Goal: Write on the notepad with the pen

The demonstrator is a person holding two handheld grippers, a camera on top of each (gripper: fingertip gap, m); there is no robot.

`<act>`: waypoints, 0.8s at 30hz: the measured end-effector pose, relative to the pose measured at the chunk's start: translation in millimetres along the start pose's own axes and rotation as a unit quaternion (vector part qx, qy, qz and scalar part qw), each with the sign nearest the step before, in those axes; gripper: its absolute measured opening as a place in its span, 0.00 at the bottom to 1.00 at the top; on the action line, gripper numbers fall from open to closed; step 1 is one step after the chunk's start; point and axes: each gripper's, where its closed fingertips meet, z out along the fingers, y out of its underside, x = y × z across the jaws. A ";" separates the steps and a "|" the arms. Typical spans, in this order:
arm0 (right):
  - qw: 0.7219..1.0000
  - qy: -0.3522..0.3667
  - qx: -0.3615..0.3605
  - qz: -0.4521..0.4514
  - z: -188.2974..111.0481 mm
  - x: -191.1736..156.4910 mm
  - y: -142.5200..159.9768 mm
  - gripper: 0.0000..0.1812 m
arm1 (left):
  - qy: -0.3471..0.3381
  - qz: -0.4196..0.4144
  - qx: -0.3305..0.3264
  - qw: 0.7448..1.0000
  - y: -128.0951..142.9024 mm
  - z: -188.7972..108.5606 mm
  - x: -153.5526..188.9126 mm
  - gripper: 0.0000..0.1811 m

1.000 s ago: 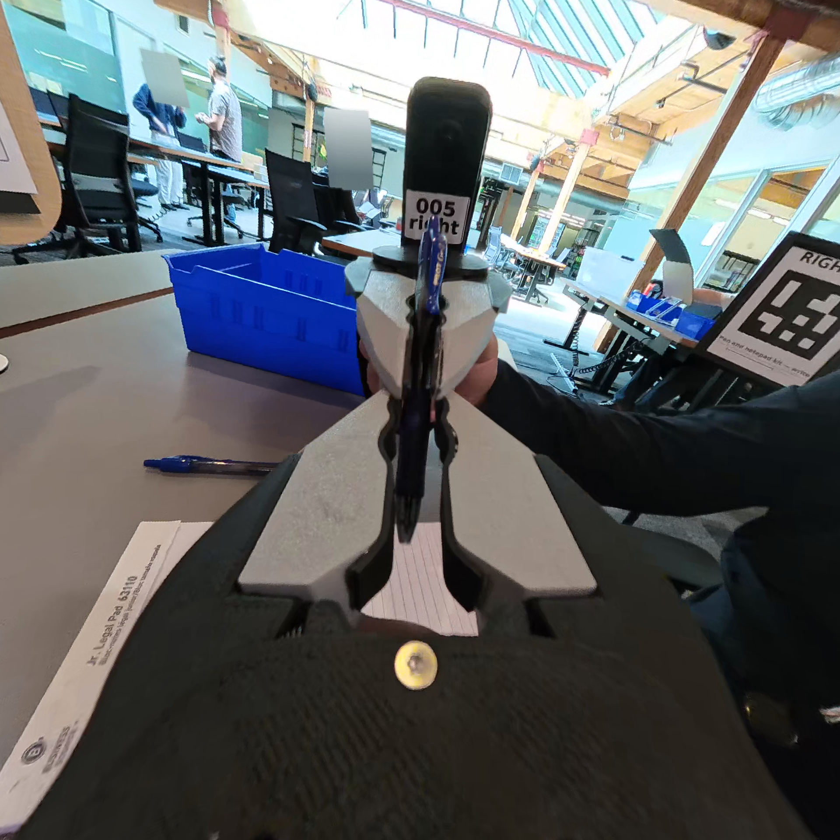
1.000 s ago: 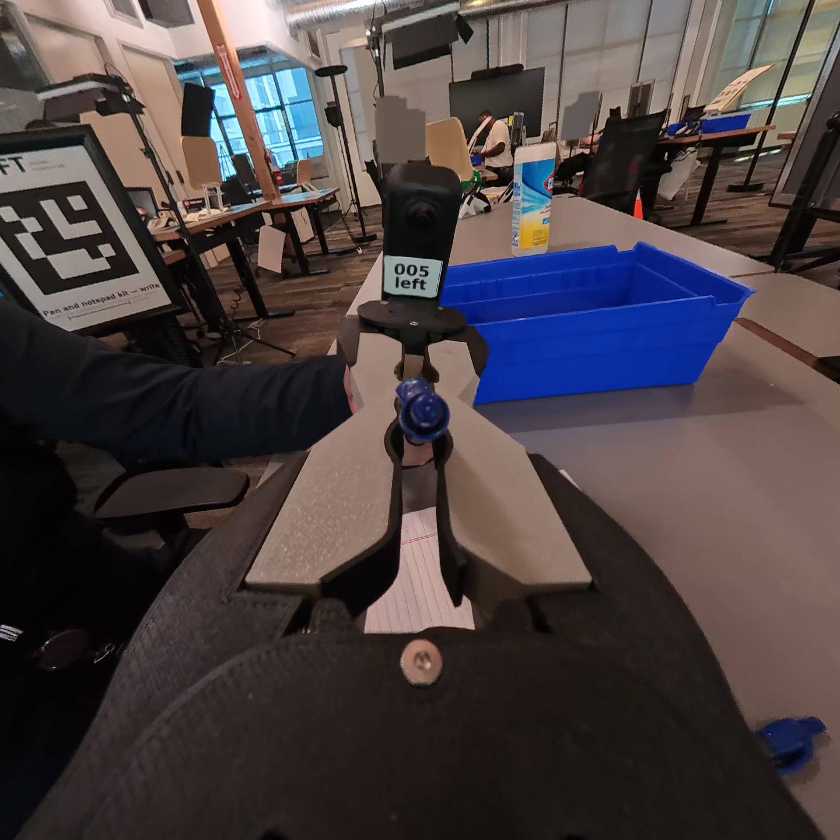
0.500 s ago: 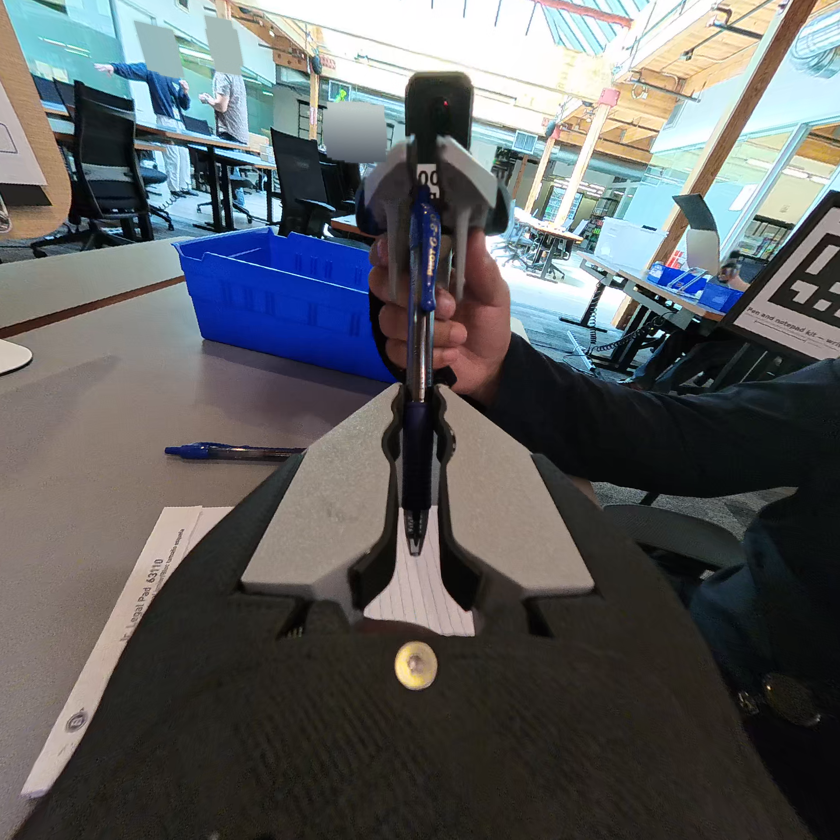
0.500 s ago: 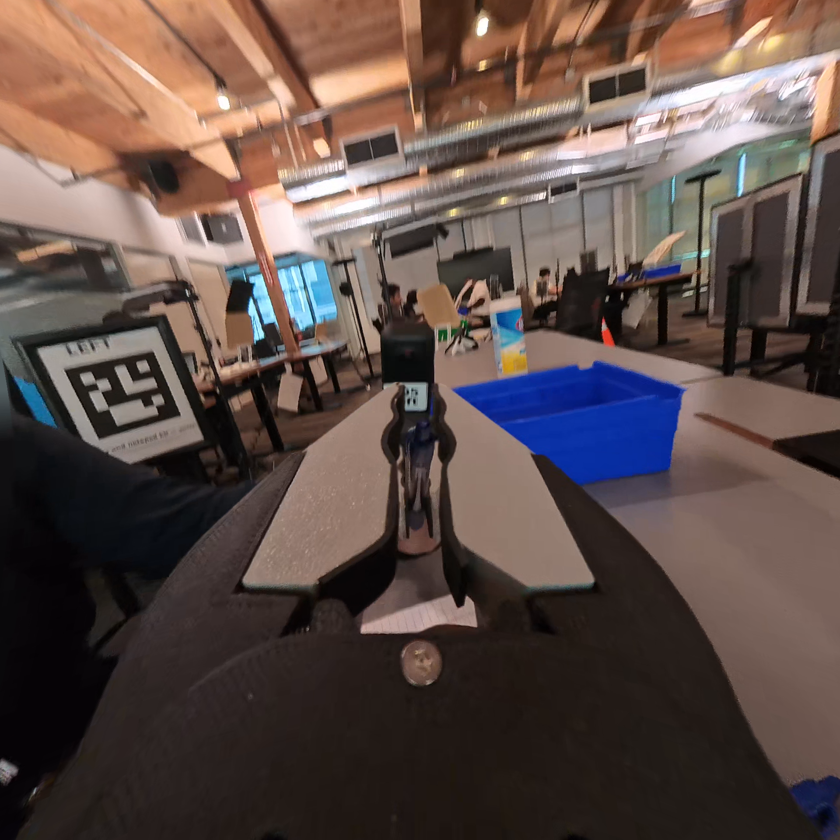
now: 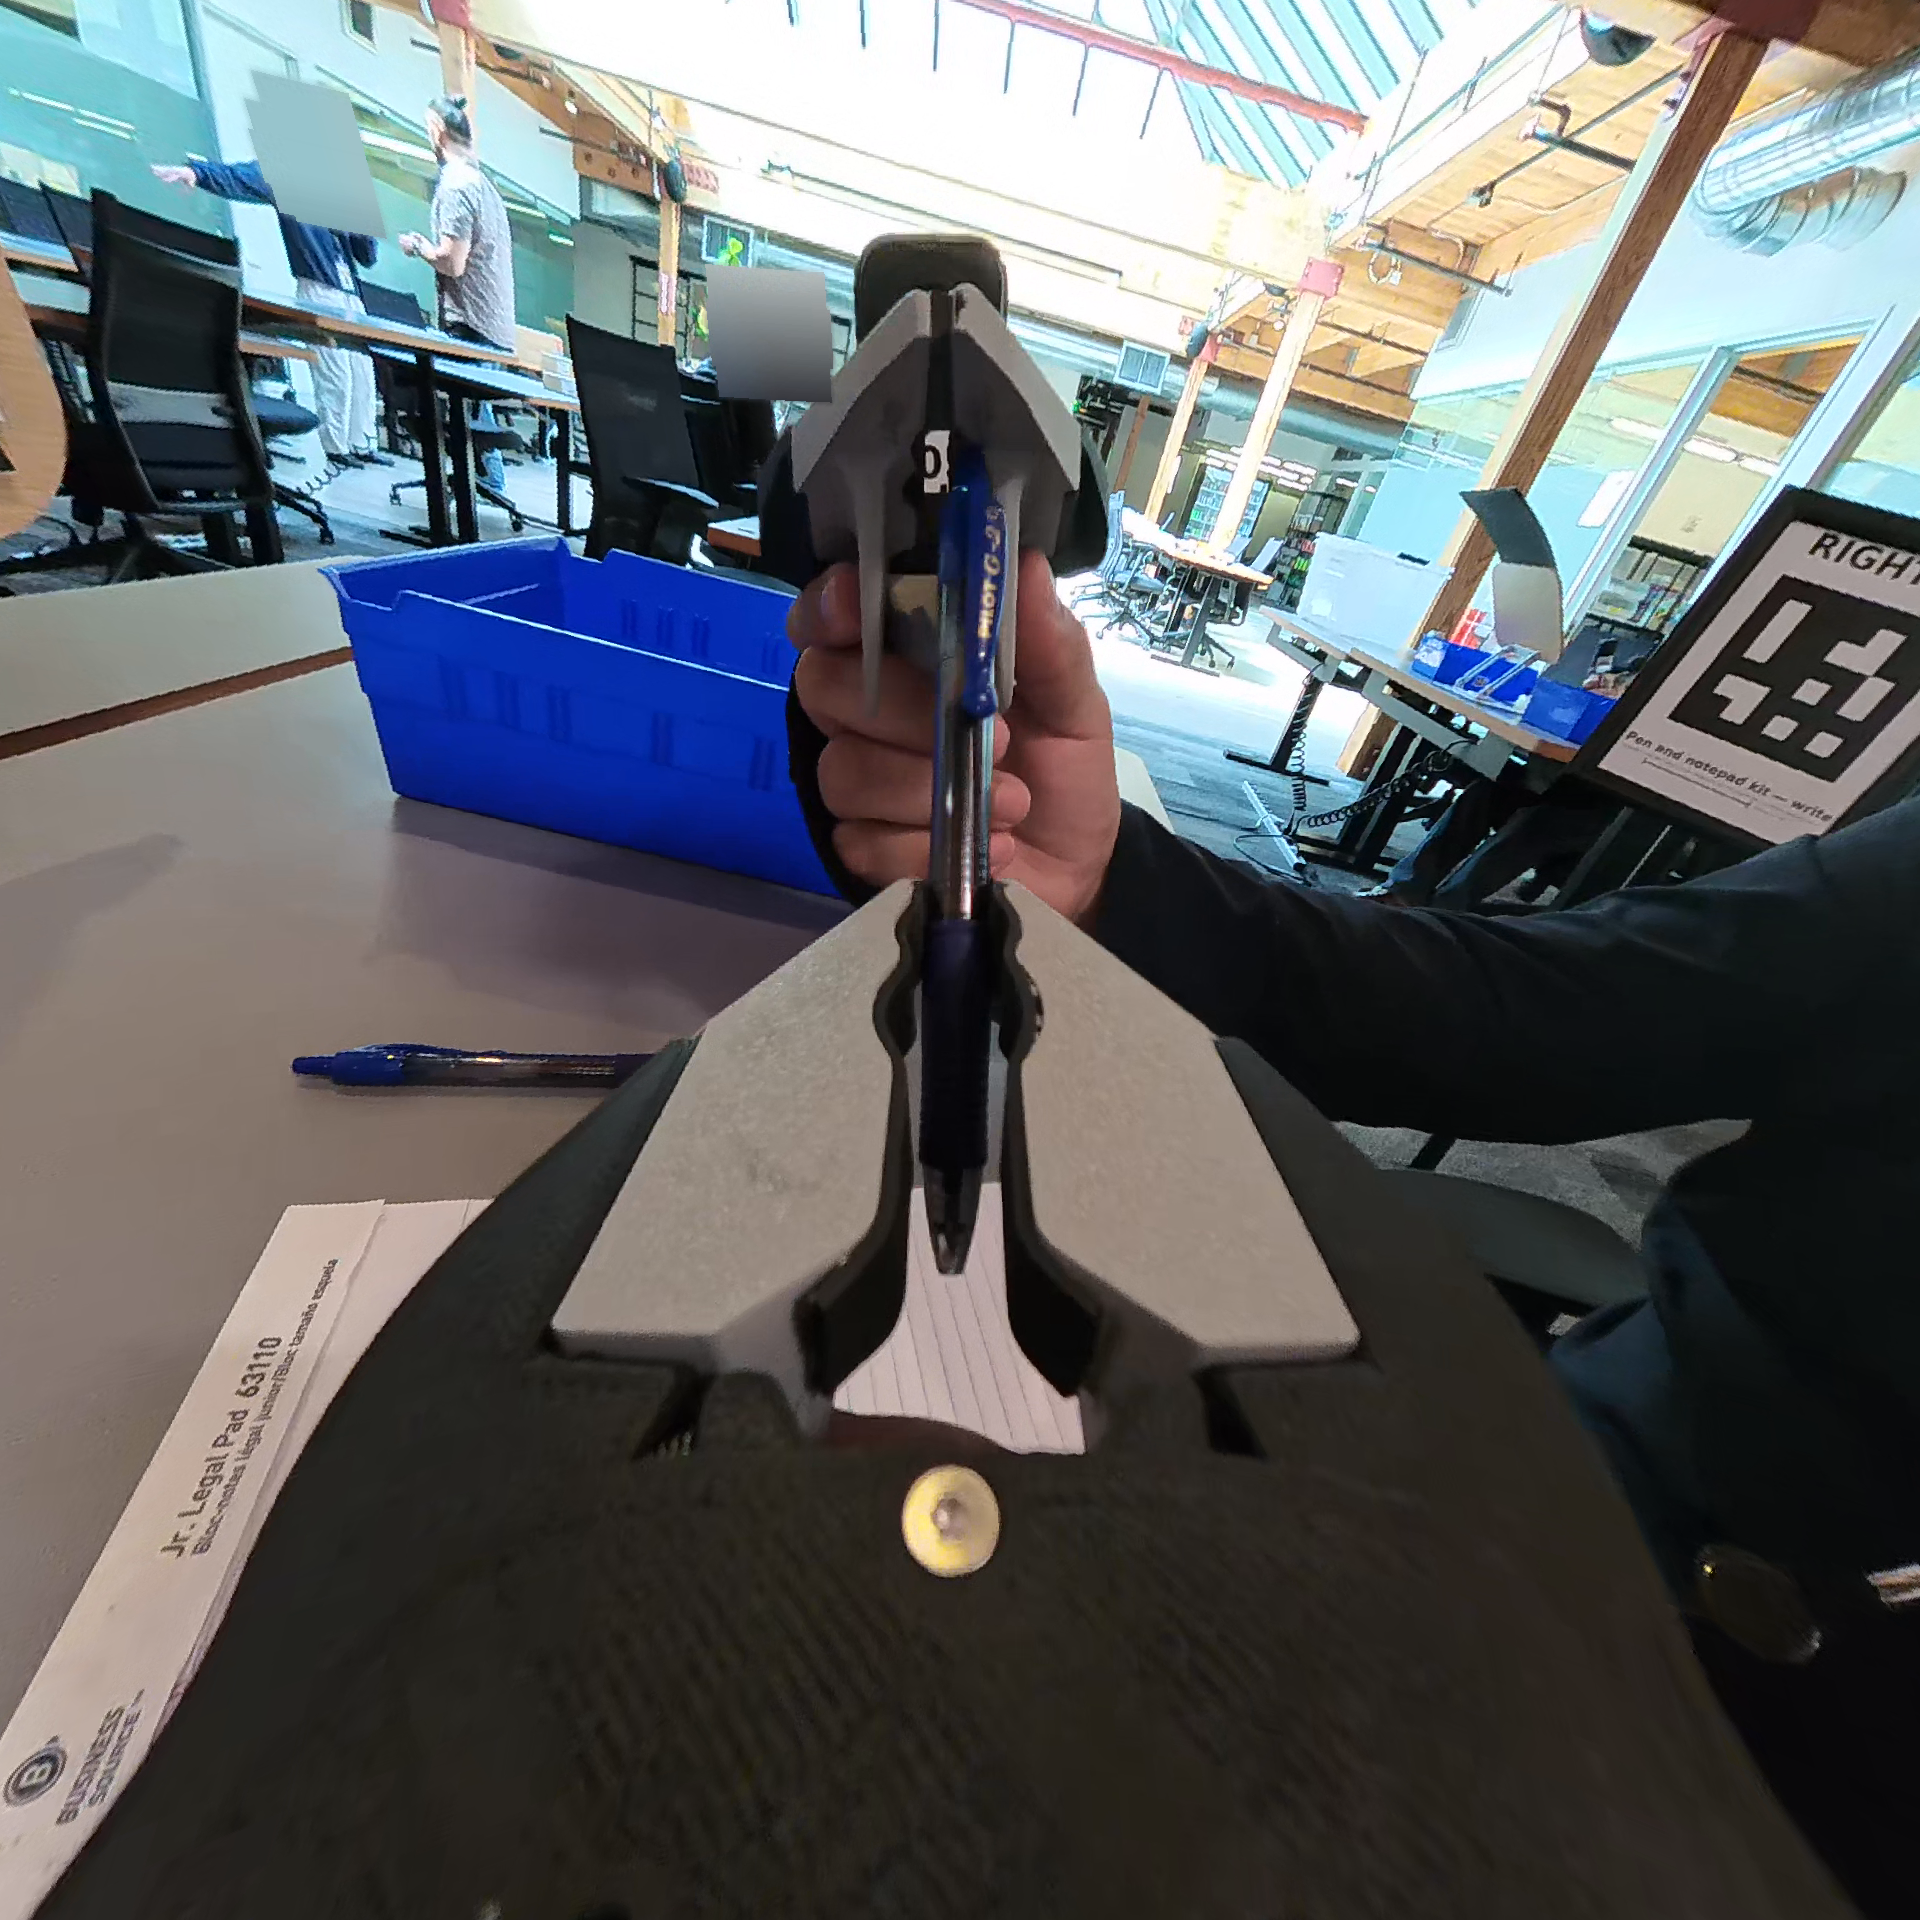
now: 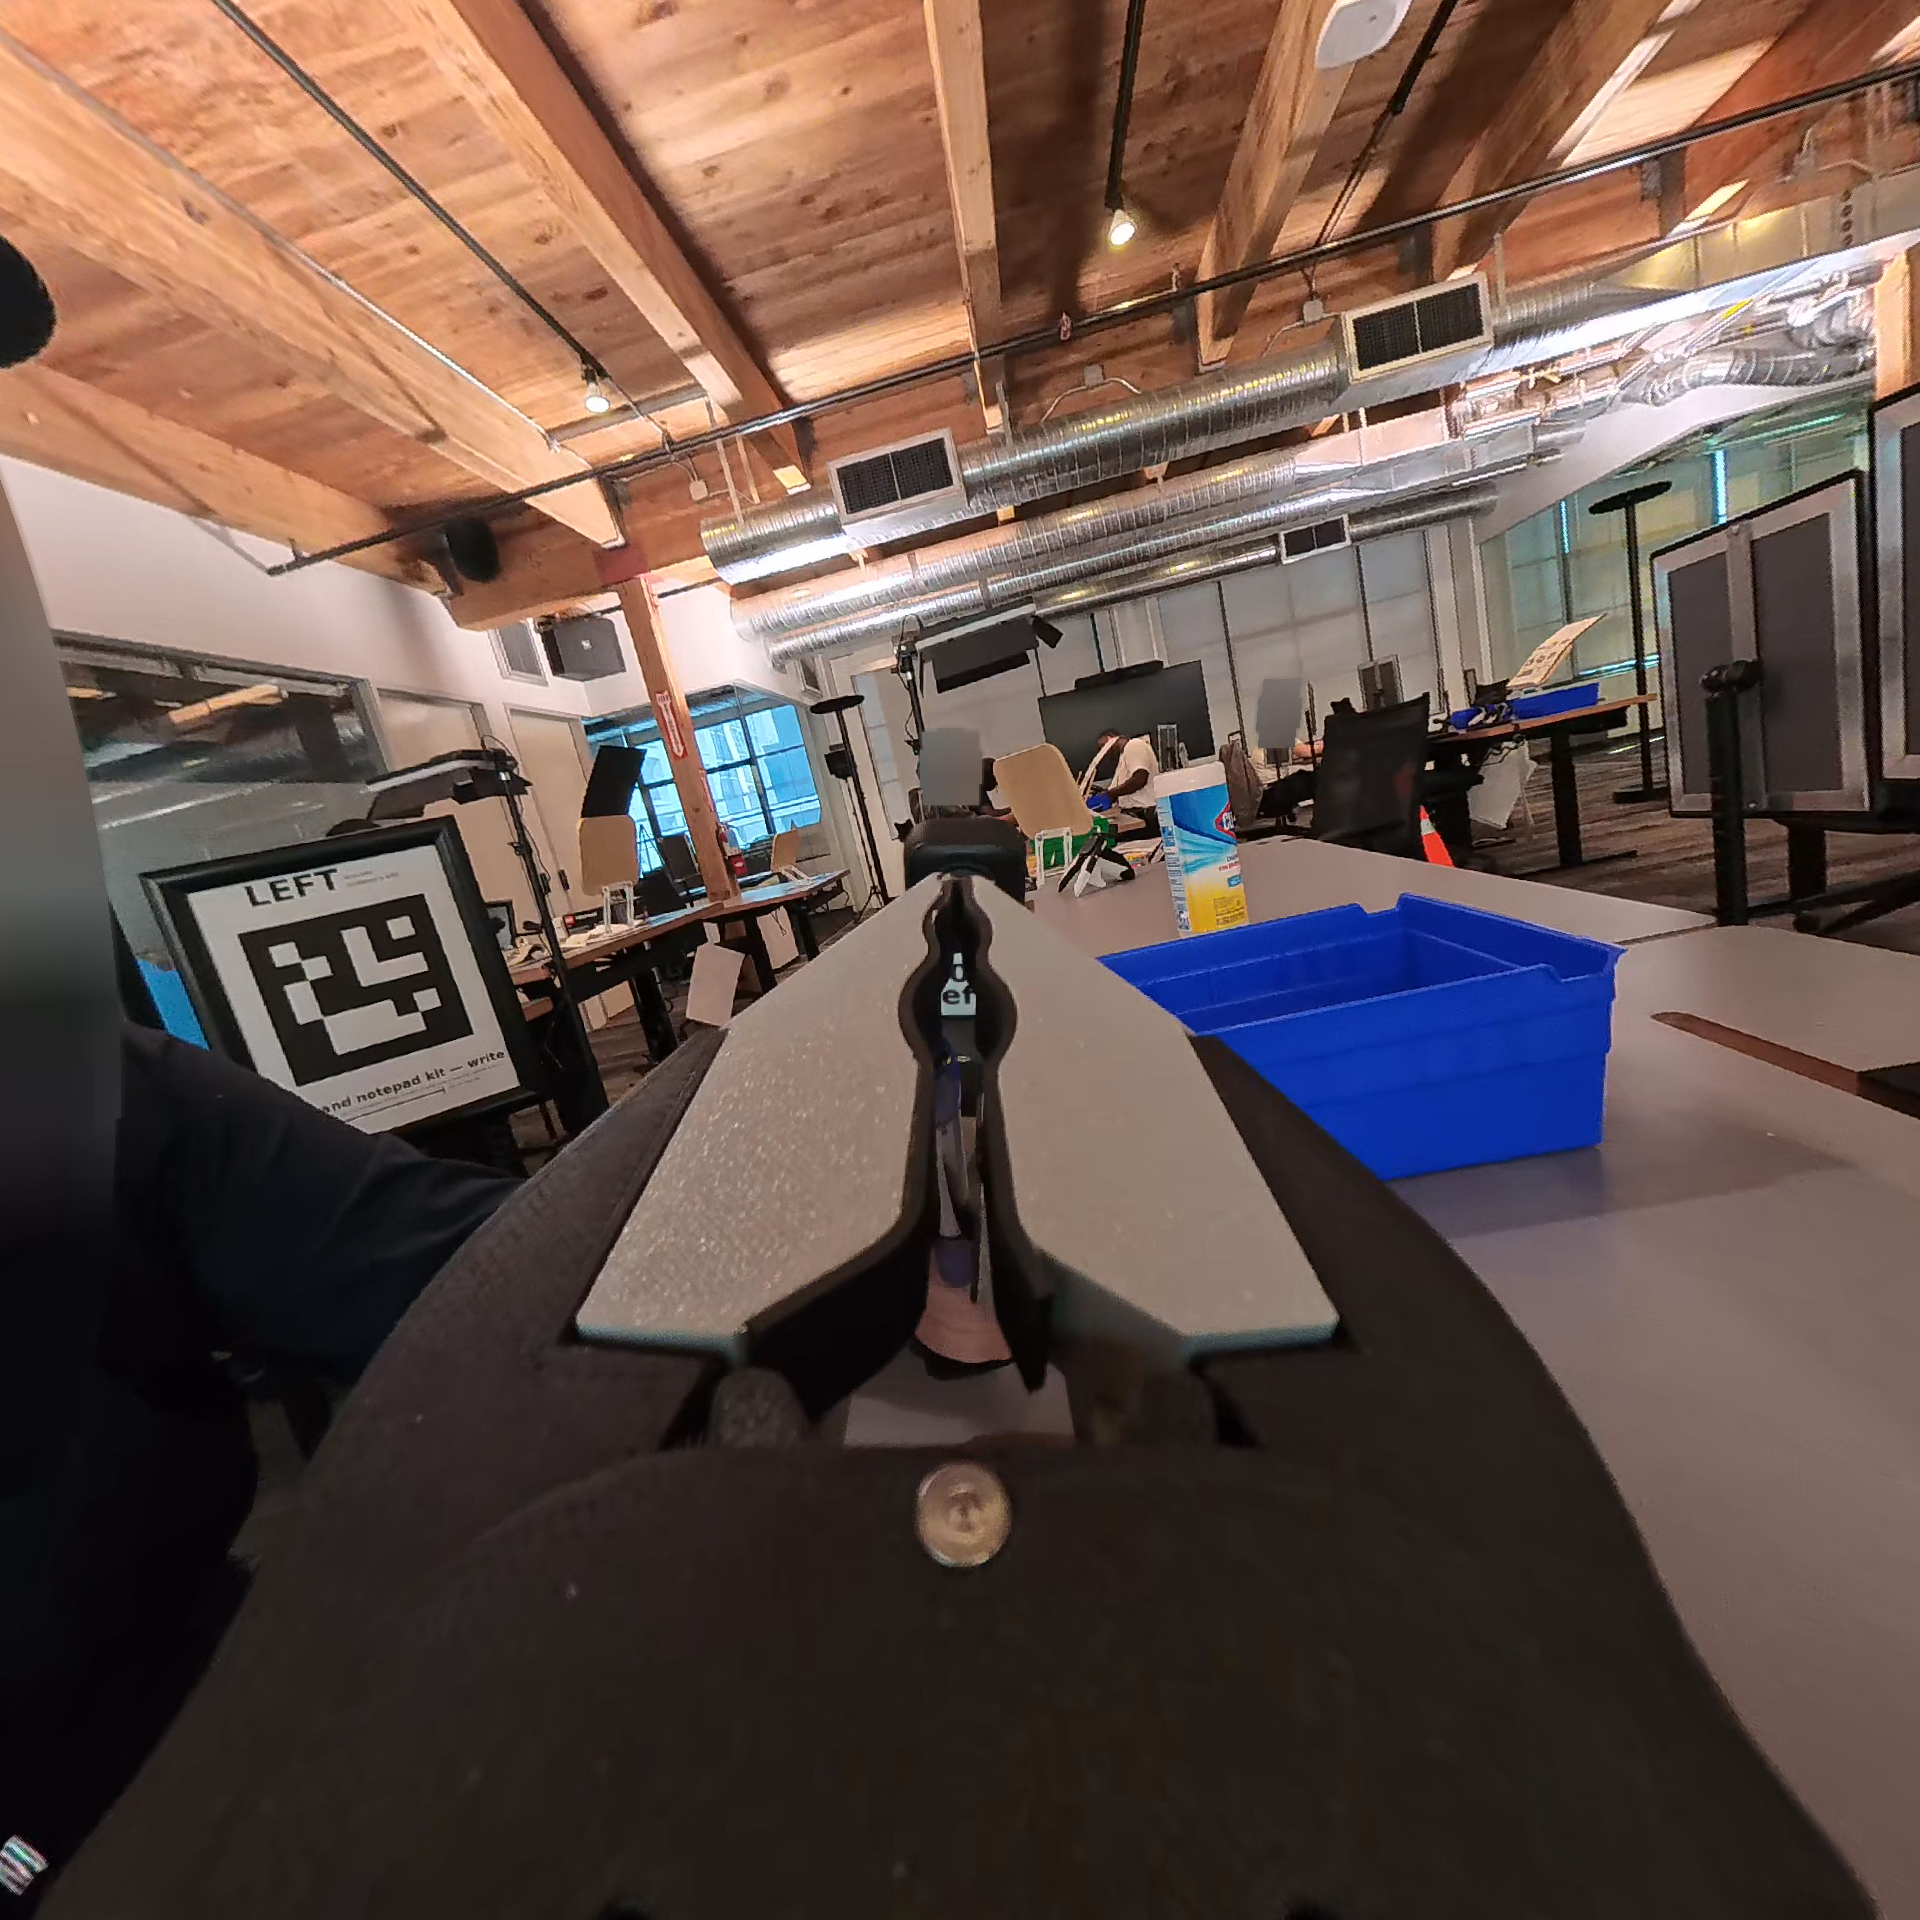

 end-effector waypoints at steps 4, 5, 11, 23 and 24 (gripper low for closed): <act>1.000 0.000 0.001 0.014 1.0 2.7 3.5 0.00 | -0.008 0.000 0.002 1.000 -1.3 -1.3 -2.7 0.05; 1.000 0.000 0.000 0.015 1.6 3.1 4.7 0.00 | -0.008 0.000 0.000 1.000 -0.9 -1.3 -2.4 0.05; 1.000 0.011 -0.011 0.007 5.4 5.2 10.1 0.00 | -0.009 -0.009 0.008 1.000 -3.3 -3.3 -3.8 0.04; 1.000 -0.025 -0.013 0.009 1.0 -4.4 5.4 0.05 | 0.002 -0.018 0.027 0.999 -12.6 -10.7 -2.4 0.05; 0.999 -0.032 -0.026 0.006 1.4 -7.2 8.5 0.07 | 0.008 -0.021 0.029 0.999 -13.3 -11.2 -0.9 0.05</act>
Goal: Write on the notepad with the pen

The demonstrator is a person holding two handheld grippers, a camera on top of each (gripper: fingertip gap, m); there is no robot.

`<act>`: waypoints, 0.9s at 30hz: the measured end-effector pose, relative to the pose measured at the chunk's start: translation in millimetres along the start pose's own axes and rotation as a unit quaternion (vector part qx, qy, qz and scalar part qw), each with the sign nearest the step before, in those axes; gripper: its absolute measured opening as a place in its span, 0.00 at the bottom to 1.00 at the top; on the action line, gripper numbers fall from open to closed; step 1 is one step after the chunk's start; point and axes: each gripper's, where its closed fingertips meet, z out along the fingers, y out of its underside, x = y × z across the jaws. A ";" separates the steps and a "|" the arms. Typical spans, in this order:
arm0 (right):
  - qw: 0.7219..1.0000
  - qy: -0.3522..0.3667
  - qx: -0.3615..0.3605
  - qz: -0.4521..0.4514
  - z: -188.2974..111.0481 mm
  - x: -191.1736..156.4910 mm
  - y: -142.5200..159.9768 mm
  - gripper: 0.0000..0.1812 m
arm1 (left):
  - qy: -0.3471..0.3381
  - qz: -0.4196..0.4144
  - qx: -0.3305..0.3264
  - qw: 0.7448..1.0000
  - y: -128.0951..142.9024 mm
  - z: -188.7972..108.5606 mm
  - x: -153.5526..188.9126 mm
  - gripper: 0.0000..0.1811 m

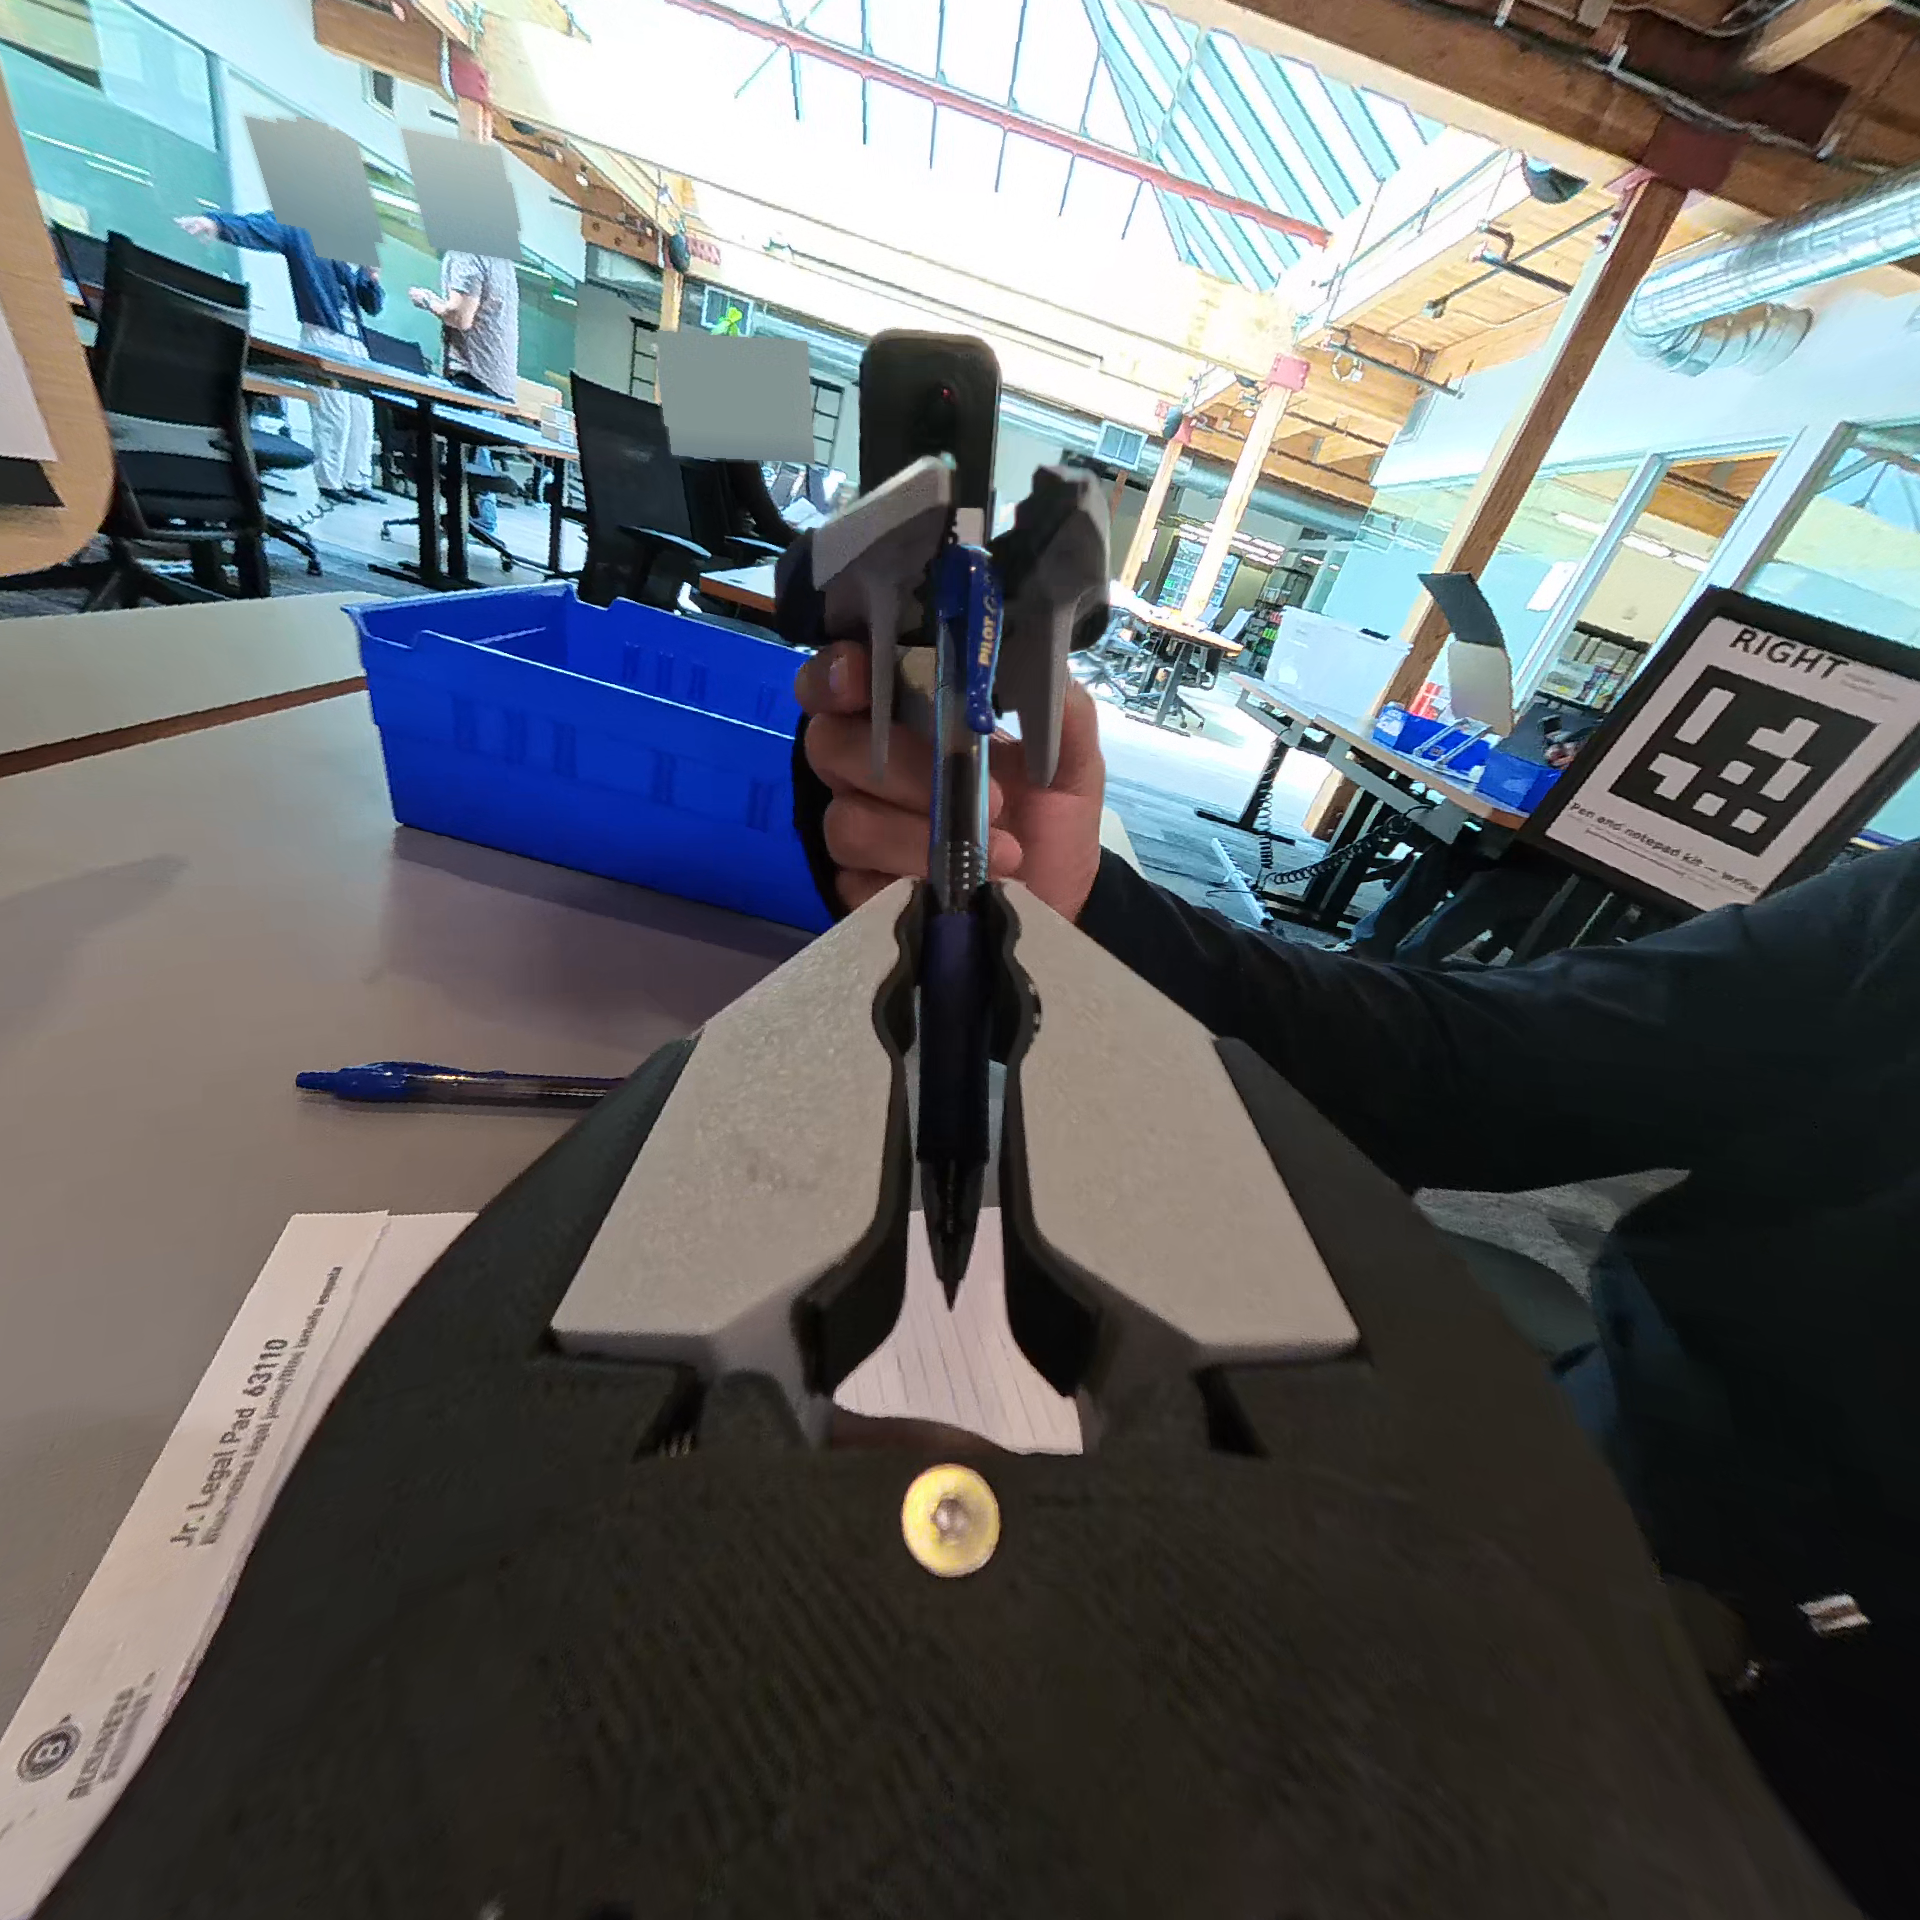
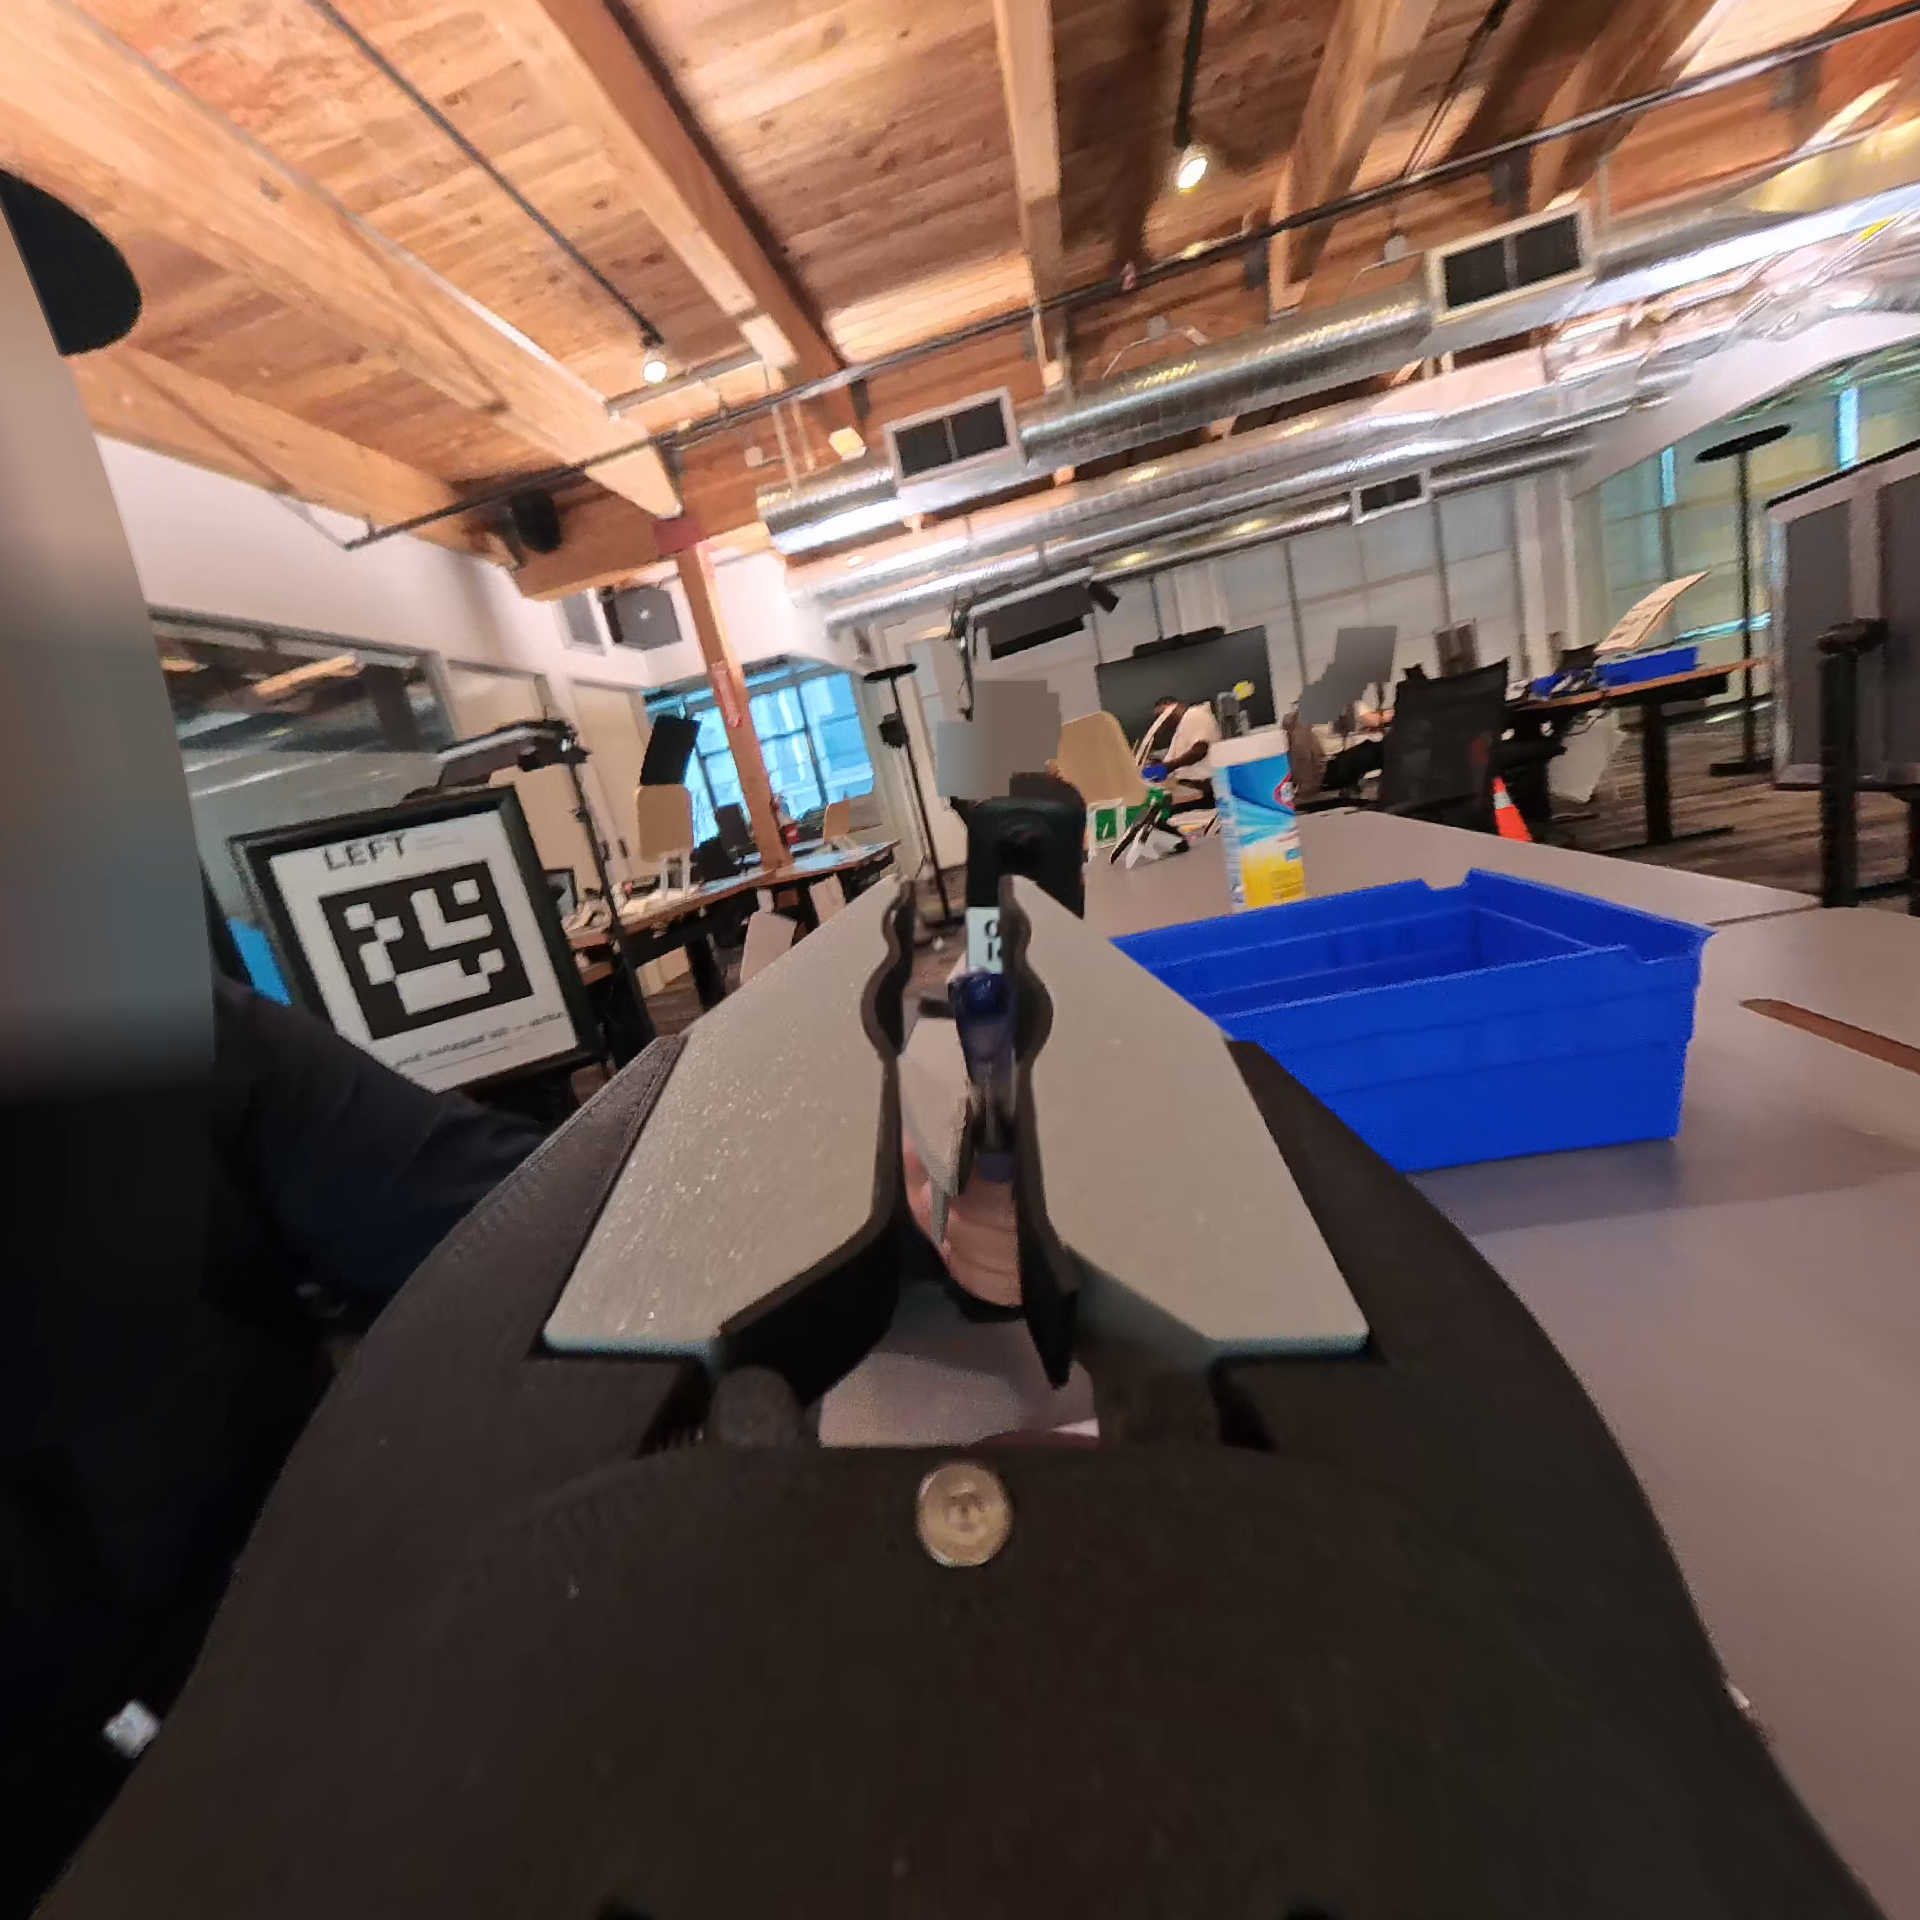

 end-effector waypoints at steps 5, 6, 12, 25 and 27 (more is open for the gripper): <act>0.995 -0.017 -0.097 -0.023 12.0 -8.0 34.2 0.08 | 0.019 -0.003 -0.018 1.000 6.5 4.1 7.2 0.04; 0.993 -0.017 -0.115 -0.024 15.4 -8.2 42.2 0.08 | 0.022 -0.005 -0.019 1.000 6.8 5.4 8.7 0.04; 0.989 0.007 -0.141 -0.046 24.1 -4.2 54.1 0.02 | 0.027 -0.026 -0.005 0.999 2.4 7.1 10.9 0.05; 0.992 0.016 -0.115 -0.044 9.3 -1.9 35.0 0.02 | -0.001 0.014 -0.024 1.000 5.8 1.4 4.1 0.05; 0.991 0.008 -0.132 -0.034 6.4 -1.4 41.1 0.02 | 0.000 0.011 -0.013 1.000 1.2 -0.1 4.5 0.04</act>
